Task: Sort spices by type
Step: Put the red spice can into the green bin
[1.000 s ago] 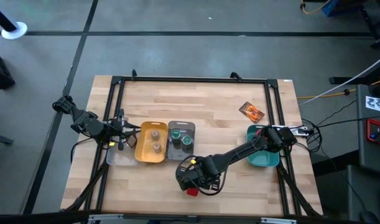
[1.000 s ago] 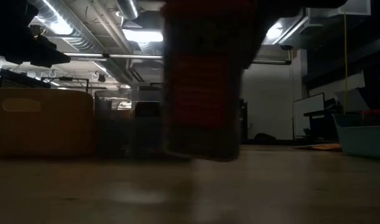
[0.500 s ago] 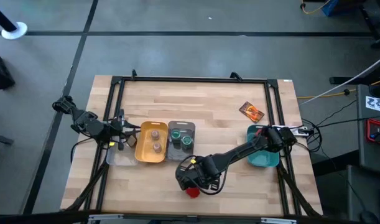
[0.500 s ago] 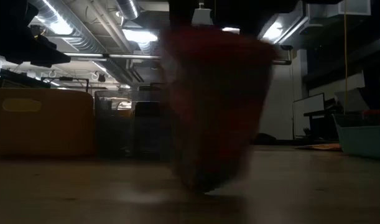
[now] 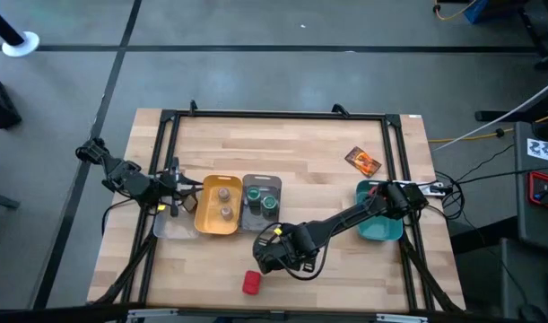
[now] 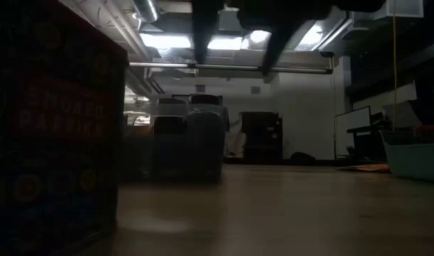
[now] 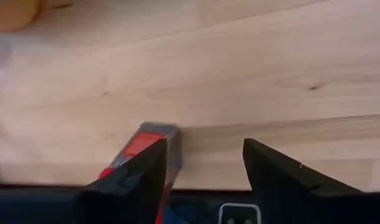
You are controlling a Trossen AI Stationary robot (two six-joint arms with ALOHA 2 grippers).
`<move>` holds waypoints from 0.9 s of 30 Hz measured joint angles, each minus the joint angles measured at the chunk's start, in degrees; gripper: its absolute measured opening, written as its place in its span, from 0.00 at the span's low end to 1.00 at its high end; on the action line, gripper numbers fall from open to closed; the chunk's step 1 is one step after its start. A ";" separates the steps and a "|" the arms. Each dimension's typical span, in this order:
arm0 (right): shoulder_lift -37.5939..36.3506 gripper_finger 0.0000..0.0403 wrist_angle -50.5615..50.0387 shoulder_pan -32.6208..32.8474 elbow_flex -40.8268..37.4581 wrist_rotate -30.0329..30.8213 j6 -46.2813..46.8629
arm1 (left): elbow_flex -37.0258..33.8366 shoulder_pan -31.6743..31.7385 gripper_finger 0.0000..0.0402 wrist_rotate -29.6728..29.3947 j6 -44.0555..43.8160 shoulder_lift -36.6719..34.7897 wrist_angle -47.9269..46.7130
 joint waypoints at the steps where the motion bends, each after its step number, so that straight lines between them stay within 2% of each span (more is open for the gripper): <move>1: -0.11 0.52 0.79 -0.06 0.00 -0.04 -0.47 | 0.00 0.00 0.14 0.01 0.00 0.00 -0.02; 10: -0.40 0.59 11.31 -0.06 0.00 -0.06 -1.33 | 0.00 0.00 0.14 0.00 0.00 -0.02 0.00; 21: 0.51 0.78 17.56 -0.04 0.00 0.52 0.96 | 0.00 0.00 0.14 0.00 -0.01 0.00 0.00; 27: 0.98 0.83 19.29 -0.05 -0.03 0.46 -5.05 | 0.00 0.00 0.14 0.00 0.00 0.00 -0.02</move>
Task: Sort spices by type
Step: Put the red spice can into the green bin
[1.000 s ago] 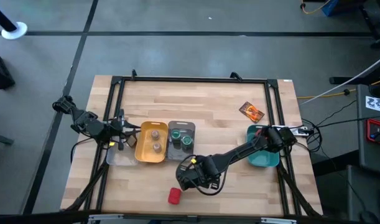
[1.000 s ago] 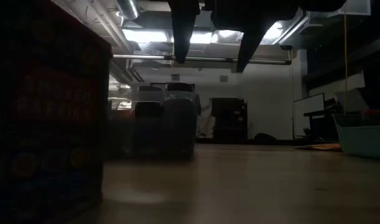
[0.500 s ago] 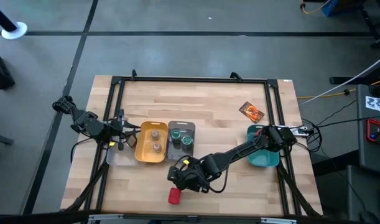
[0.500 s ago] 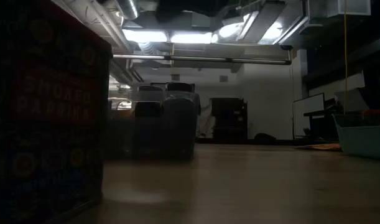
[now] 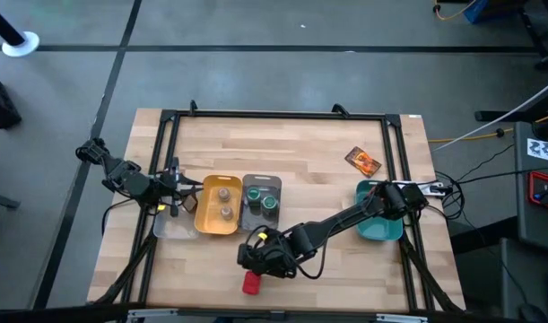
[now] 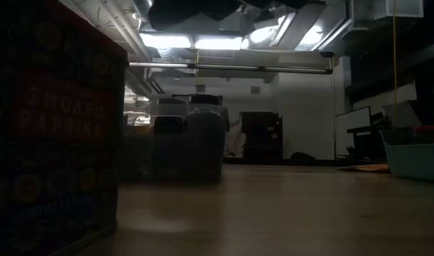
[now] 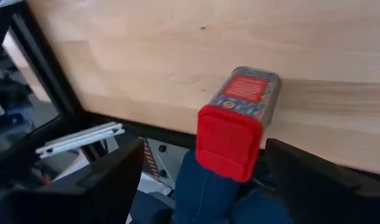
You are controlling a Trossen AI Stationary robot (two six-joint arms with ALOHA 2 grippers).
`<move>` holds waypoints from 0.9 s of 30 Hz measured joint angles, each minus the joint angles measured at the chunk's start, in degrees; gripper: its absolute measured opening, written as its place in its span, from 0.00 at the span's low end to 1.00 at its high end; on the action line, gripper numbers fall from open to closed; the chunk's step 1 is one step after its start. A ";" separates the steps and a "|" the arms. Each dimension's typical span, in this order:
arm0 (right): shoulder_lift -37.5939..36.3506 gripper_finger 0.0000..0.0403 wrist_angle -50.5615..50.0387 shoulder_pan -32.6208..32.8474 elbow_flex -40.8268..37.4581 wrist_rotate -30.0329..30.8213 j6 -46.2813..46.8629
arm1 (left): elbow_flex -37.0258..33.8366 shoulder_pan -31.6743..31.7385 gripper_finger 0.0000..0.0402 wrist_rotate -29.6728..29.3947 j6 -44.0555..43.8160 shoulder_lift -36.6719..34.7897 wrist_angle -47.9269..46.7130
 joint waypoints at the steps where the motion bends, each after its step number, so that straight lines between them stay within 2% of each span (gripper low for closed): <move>1: 0.00 0.83 0.42 0.00 0.00 0.04 -0.90 | 0.00 0.00 0.14 0.00 0.01 0.00 0.03; 14: 0.00 0.84 0.80 0.02 -0.02 0.57 -2.99 | 0.00 0.00 0.14 0.00 0.00 0.00 0.01; 27: 1.52 0.83 5.11 0.43 -0.02 -0.17 0.48 | 0.00 0.00 0.14 0.01 0.00 0.00 0.05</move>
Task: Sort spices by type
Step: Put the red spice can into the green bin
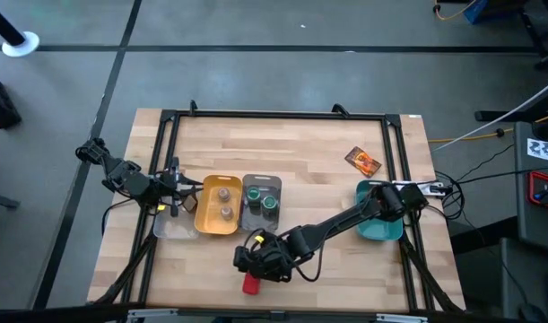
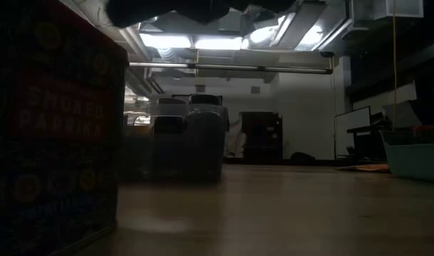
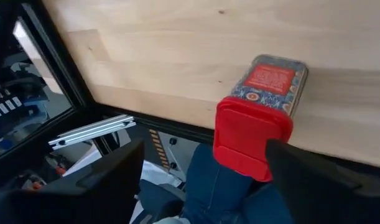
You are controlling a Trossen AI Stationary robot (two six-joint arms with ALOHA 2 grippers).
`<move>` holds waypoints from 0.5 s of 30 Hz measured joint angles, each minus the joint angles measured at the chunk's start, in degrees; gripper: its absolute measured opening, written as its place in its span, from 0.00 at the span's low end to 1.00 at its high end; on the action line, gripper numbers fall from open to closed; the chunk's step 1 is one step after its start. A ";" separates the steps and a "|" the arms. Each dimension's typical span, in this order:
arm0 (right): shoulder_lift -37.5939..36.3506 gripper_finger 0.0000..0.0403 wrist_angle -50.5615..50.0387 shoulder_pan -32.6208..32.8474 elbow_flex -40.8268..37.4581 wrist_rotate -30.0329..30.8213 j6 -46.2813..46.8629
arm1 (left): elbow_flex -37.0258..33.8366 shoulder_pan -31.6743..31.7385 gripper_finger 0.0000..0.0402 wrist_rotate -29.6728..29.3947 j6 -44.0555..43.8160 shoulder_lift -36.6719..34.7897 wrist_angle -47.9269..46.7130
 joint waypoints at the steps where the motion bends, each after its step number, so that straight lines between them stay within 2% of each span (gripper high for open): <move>1: 0.29 0.82 0.39 0.08 0.00 -0.24 0.79 | 0.00 0.00 0.14 -0.01 0.02 0.04 -0.01; 9: 1.28 0.75 -0.26 1.19 0.00 -4.27 1.48 | 0.02 0.00 0.14 -0.01 0.01 0.04 -0.10; 15: 1.28 0.73 -0.73 1.14 0.00 -3.72 1.53 | 0.02 0.00 0.14 -0.01 0.02 0.04 0.00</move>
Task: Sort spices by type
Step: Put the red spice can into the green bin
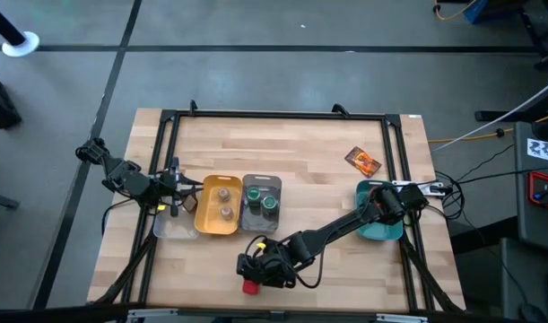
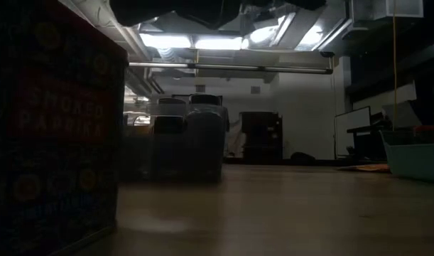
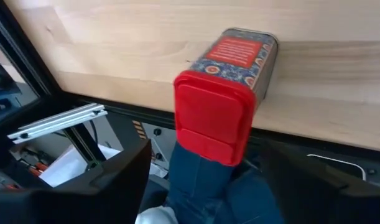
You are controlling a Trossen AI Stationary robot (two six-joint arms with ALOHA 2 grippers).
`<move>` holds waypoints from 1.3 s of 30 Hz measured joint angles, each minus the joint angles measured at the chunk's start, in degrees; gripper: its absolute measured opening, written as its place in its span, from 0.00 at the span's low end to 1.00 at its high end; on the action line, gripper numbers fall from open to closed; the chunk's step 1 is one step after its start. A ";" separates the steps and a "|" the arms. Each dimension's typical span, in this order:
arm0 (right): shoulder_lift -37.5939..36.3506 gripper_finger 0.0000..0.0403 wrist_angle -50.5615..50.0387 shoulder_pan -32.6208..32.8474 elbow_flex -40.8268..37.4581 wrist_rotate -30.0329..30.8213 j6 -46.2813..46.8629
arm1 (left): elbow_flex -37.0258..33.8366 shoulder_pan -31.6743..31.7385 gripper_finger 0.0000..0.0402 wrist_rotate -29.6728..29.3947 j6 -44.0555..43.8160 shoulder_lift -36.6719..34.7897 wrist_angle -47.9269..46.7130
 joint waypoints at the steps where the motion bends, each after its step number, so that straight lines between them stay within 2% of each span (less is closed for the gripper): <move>1: 0.06 0.73 0.11 0.00 0.01 0.36 0.20 | 0.00 0.00 0.14 0.00 0.00 0.00 -0.06; 7: 1.82 0.73 3.19 -0.01 0.00 0.33 1.55 | 0.00 0.00 0.14 0.01 -0.01 0.00 -0.03; 25: 2.93 0.73 2.08 -0.04 0.00 -1.34 2.92 | 0.00 0.00 0.14 0.00 -0.02 -0.02 -0.03; 39: 2.92 0.73 1.39 -0.04 0.04 0.37 2.92 | 0.00 0.00 0.14 0.00 0.00 -0.02 -0.02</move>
